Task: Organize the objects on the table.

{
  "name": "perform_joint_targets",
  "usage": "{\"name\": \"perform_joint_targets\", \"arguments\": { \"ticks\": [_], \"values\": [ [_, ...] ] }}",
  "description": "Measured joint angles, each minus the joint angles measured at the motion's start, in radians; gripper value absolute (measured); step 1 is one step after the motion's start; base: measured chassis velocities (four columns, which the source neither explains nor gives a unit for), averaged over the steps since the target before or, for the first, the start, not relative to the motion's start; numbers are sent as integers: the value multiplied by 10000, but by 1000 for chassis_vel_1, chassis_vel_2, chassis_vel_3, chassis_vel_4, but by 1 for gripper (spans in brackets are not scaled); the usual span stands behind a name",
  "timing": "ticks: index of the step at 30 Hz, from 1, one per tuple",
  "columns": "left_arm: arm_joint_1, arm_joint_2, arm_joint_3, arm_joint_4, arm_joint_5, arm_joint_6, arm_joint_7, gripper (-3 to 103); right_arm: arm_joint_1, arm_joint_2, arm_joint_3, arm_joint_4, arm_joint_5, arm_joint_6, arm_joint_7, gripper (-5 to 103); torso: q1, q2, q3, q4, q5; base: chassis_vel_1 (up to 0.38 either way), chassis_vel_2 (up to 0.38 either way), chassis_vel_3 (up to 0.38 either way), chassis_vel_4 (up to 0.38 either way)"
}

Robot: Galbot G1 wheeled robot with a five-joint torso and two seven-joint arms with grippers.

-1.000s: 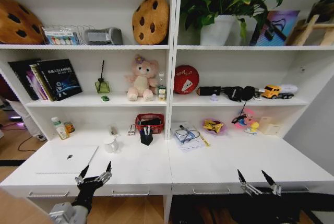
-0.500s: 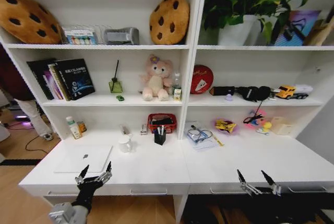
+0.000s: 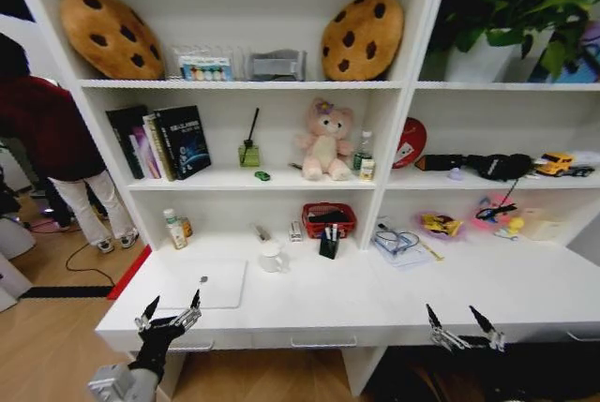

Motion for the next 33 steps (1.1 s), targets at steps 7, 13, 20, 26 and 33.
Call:
{"name": "perform_joint_targets", "arguments": {
  "ticks": [7,13,20,26,33],
  "values": [
    [1,-2,0,-1,0,0,0,100,4,-3,-1,-3,0,-1,1,100,0,-1,1,10,29,111,27,-51,-98],
    [0,-3,9,0,-1,0,2,100,3,-5,3,-4,1,-1,5,100,1,-2,2,0,31,-96,-10,49,38],
    [0,-3,8,-1,-1,1,3,100,2,-4,4,-3,1,-1,6,100,1,-2,1,2,23,7,-28,-25,29],
    [0,-2,5,-1,-1,2,2,100,1,-3,3,-4,1,0,6,100,-2,0,0,-3,24,139,-83,-152,115],
    [0,-2,5,0,-2,3,-1,100,2,-3,3,-3,1,1,4,100,-1,0,0,1,22,189,-207,-217,208]
  ]
}}
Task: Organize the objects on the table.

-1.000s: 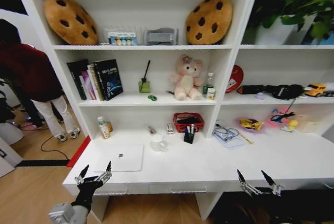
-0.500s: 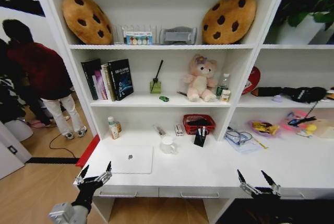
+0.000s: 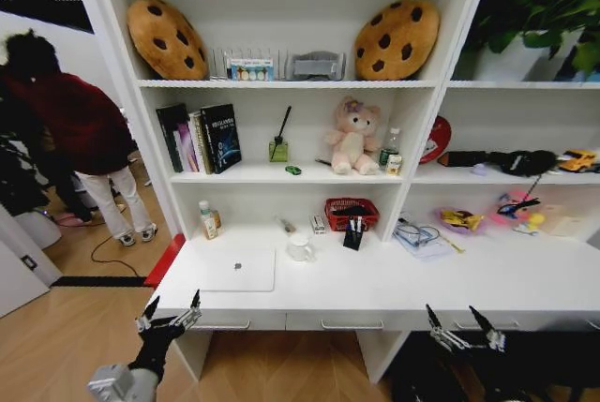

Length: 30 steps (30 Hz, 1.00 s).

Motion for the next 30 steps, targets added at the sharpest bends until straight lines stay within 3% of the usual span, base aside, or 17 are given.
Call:
{"name": "perform_joint_targets", "arguments": {
  "ticks": [11,16,22,30],
  "values": [
    [2,0,0,0,0,1,2,100,-6,1,0,-1,0,1,0,100,-13,9,-6,-2,0,254,-269,-264,260],
    [1,-1,0,0,0,1,2,100,-6,0,1,-1,0,1,0,100,-13,7,-4,-6,5,97,-9,-119,74],
    [-1,0,0,0,0,1,1,100,3,-2,0,-1,0,1,0,100,11,-5,4,5,4,21,122,-14,-120],
    [0,0,0,0,0,1,2,100,1,-1,-1,-1,0,1,-1,100,1,-2,1,1,2,175,198,-164,-226]
  ]
}}
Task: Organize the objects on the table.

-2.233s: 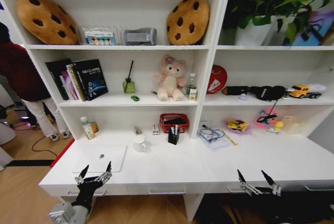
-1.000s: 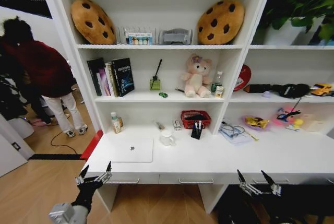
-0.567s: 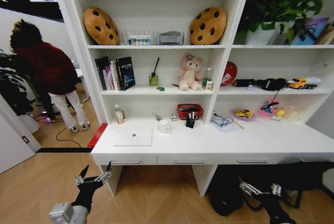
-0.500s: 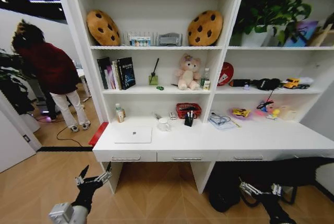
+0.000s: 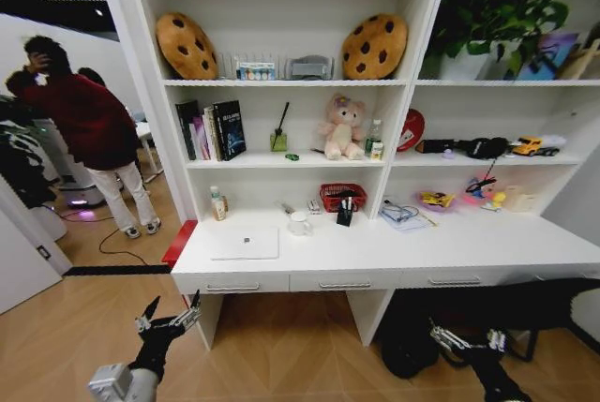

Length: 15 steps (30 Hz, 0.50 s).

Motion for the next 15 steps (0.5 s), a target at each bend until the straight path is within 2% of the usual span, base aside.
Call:
{"name": "perform_joint_targets", "arguments": {
  "ticks": [2,3,4,6,8,15],
  "values": [
    [0,0,0,0,0,0,0,100,0,0,-2,0,0,0,-2,100,0,0,0,0,0,254,182,-210,-163],
    [1,2,-3,1,0,0,-3,100,-2,3,-2,2,-1,0,-2,100,-2,2,-2,-2,-13,186,132,-200,-113],
    [1,2,-2,1,0,0,-4,100,-7,3,-1,1,0,0,-1,100,-8,7,-5,-10,-10,186,-58,-121,-113],
    [1,2,-5,1,1,-1,-4,100,-5,3,-2,1,0,0,-1,100,-10,9,-5,-6,4,124,-58,-121,-78],
    [1,2,-3,1,1,-1,-3,100,-1,1,-1,1,0,0,-2,100,-3,3,-1,5,-4,66,-3,-12,-29],
    [0,0,3,1,0,-1,1,100,0,-1,0,0,0,0,0,100,3,-1,1,-2,4,-22,-52,24,52]
  ]
}}
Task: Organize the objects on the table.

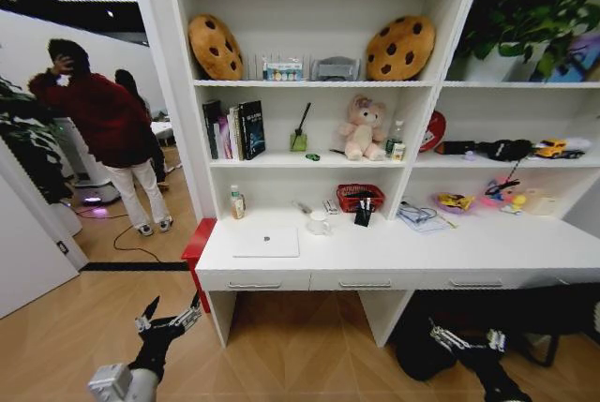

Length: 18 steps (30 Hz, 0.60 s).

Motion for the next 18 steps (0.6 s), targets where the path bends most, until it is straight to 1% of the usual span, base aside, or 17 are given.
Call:
{"name": "perform_joint_targets", "arguments": {
  "ticks": [3,6,10,11,13,16,17,18],
  "values": [
    [0,0,0,0,0,0,0,100,0,0,1,0,0,0,0,100,0,0,0,1,-2,85,-115,-42,91],
    [0,0,-1,0,0,0,0,100,0,0,1,0,0,0,0,100,-5,3,-2,1,-4,160,-138,-171,155],
    [0,0,-3,0,0,0,0,100,0,0,0,0,0,0,0,100,-6,4,-2,0,-7,217,-189,-242,200],
    [0,0,-3,0,0,0,0,100,0,1,0,0,0,0,0,100,-7,4,-2,0,-1,262,-233,-269,206],
    [0,0,-2,0,0,0,-1,100,-1,1,1,-1,0,0,0,100,-8,5,-3,-3,-1,257,-233,-269,229],
    [0,0,-5,0,0,0,-2,100,0,1,1,0,0,0,-1,100,-6,4,-2,2,-11,273,-276,-251,259],
    [1,0,-5,0,0,0,-3,100,0,1,0,0,0,0,-1,100,-7,5,-2,2,0,288,-250,-268,294],
    [0,-1,-4,0,0,0,-2,100,0,1,1,0,0,0,0,100,-9,5,-4,2,0,228,-275,-268,294]
  ]
}}
